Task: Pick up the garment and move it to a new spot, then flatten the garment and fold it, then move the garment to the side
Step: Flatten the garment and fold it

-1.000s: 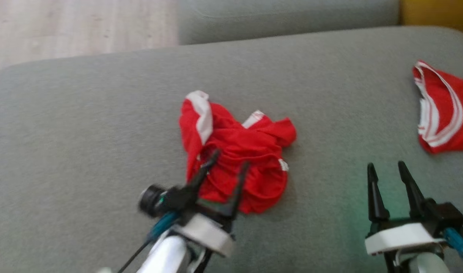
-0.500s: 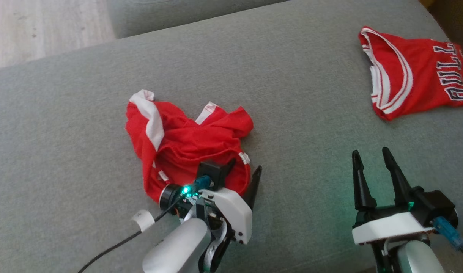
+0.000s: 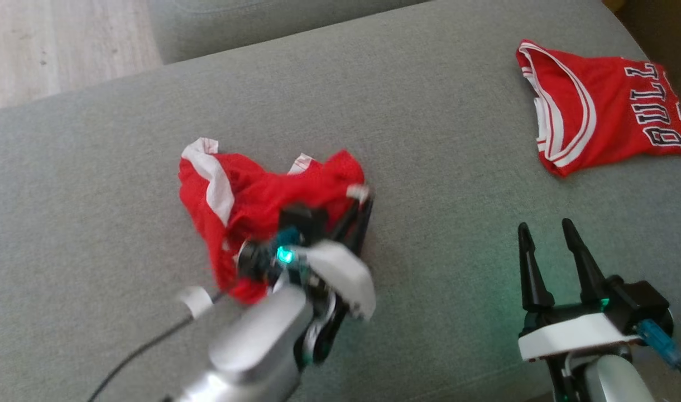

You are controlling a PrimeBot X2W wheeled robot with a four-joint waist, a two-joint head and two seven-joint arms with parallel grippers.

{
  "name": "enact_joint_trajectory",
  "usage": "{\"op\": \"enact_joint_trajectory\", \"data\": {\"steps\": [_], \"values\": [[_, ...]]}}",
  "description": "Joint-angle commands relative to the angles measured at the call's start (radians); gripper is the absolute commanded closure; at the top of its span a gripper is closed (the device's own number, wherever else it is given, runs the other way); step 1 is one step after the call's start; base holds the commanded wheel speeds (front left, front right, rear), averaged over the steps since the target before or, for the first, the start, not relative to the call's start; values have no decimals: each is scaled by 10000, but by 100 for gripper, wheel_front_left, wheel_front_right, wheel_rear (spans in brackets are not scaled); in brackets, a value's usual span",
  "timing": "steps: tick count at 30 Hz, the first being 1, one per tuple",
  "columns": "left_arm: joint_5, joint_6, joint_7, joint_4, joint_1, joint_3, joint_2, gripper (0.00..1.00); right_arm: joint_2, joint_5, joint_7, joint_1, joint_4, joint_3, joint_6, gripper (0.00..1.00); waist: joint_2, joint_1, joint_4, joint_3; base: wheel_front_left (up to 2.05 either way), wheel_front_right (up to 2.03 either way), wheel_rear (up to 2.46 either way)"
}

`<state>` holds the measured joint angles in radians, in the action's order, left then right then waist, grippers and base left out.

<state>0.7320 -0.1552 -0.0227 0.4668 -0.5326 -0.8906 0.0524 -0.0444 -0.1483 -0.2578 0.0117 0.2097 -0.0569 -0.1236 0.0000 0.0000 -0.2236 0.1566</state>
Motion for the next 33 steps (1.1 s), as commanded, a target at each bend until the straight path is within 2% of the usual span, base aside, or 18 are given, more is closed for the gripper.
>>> {"op": "enact_joint_trajectory", "data": {"steps": [1,3,8,10,11,12,16,21,23,29,31,33], "values": [[391,121,324,-871,-964,494,-21,100,-58,22,-40,265,-262,-117,-71,0,0,0,130,-115,0,0,0],[628,174,540,-1290,-1397,726,-22,100,-58,61,-40,228,-244,-62,-71,0,0,0,204,-211,0,0,0],[1199,832,962,-2472,-2032,1198,-22,100,-58,60,-40,255,-258,-49,-71,0,0,0,251,-441,0,0,0],[1290,961,995,-2741,-2037,1211,-22,100,-58,46,-40,253,-264,-34,-71,0,0,0,261,-472,0,0,0],[1431,1303,1131,-3361,-1935,1142,-15,100,-58,26,-40,220,-268,0,-71,0,0,0,291,-533,0,0,0],[1431,1303,1131,-3361,-1935,1142,-15,100,-58,26,-40,220,-268,0,-71,0,0,0,291,-533,0,0,0],[1909,2047,1036,-4647,-1128,581,170,100,-58,9,-40,65,-290,119,-71,0,0,0,398,-668,0,0,0],[2488,2225,749,-6158,794,-48,1400,100,-58,34,-40,-203,-315,386,-71,0,0,0,638,-883,0,0,0],[2937,2011,675,-6770,1791,-2,2103,100,-58,63,-40,-328,-330,543,-71,0,0,0,804,-961,0,0,0],[3784,1012,808,-8028,4402,695,4479,100,-58,247,-40,-673,-289,847,-71,0,0,0,1505,-1128,0,0,0],[4010,843,725,-8114,5069,727,5077,100,-58,268,-40,-755,-277,926,-71,0,0,0,1783,-1186,0,0,0],[4311,807,556,-8006,5581,632,5427,100,-58,282,-40,-806,-252,941,-71,0,0,0,2046,-1223,0,0,0]]}}
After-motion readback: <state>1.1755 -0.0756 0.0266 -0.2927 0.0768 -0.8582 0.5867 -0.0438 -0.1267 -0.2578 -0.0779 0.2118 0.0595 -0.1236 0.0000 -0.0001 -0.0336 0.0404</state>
